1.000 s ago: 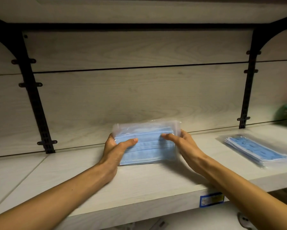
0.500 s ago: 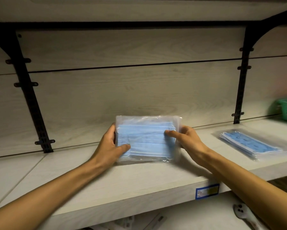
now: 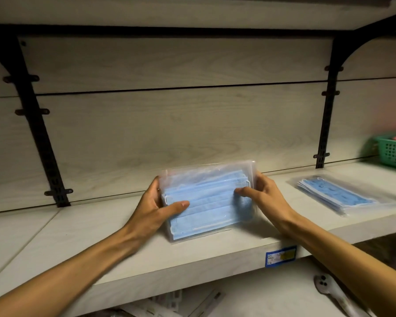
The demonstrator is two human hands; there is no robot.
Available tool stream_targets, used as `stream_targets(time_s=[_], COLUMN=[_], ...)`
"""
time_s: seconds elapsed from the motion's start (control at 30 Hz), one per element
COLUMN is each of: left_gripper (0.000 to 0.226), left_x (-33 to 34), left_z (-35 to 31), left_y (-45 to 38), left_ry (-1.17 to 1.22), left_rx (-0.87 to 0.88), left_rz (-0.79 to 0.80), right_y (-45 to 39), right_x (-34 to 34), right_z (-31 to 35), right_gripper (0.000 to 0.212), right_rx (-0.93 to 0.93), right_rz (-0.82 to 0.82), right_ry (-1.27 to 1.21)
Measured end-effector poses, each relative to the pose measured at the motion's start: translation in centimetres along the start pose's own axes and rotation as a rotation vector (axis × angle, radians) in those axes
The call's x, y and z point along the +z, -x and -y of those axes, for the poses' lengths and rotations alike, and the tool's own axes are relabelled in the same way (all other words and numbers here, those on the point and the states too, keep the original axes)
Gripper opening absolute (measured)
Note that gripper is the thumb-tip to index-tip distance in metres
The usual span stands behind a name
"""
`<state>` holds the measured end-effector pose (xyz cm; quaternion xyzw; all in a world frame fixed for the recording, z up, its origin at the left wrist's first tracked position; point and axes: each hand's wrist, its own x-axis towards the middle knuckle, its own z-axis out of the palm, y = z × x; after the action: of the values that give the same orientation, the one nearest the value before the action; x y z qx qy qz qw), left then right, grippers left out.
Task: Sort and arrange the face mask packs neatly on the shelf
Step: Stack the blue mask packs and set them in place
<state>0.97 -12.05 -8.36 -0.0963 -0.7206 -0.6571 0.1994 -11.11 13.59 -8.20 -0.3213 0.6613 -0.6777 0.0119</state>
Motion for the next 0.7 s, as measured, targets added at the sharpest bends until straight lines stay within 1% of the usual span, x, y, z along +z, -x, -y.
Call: stream_targets(time_s=[0.1,0.23,0.3,0.37,0.43,0.53,0.6,0.7], left_gripper=[0.052,0.046,0.041,0.033,0.034,0.039,0.034,0.029], left_x=[0.5,1.0,0.9,0.8,0.9,0.6,0.4,1.0], left_z=[0.2,-0.4,-1.2,-2.3,-3.6,-5.9,-7.3,-8.6], left_y=[0.4,0.4,0.0,-0.6,-1.5,-3.1,-3.9,-4.6], left_ry=[-0.014,-0.1,-0.172,-0.243,-0.323,-0.389,-0.439,-0.593], left_rx=[0.023,0.057,0.089,0.154,0.219,0.283,0.315,0.395], left_rz=[0.007,-0.075,-0.118,-0.125,-0.096,-0.008,0.075,0.166], right_y=[0.3,0.7,0.6,0.1,-0.5,-1.6,-2.2,-2.8], right_x=[0.0,0.1,-0.4,-1.6,-3.0,-4.5,-5.2,-6.1], right_z=[-0.1,0.2,1.0,2.5,4.4,7.2,8.9,10.3], right_gripper=[0.028,0.027,0.026,0.024,0.026,0.031,0.032,0.039], right_rx=[-0.006,-0.013,0.007,0.038,0.072,0.076,0.062,0.068], right_rz=[-0.013,-0.013,0.028,0.104,0.18,0.239,0.305,0.394], right_ry=[-0.02,-0.006,0.026,0.067,0.165,0.361,0.444,0.538])
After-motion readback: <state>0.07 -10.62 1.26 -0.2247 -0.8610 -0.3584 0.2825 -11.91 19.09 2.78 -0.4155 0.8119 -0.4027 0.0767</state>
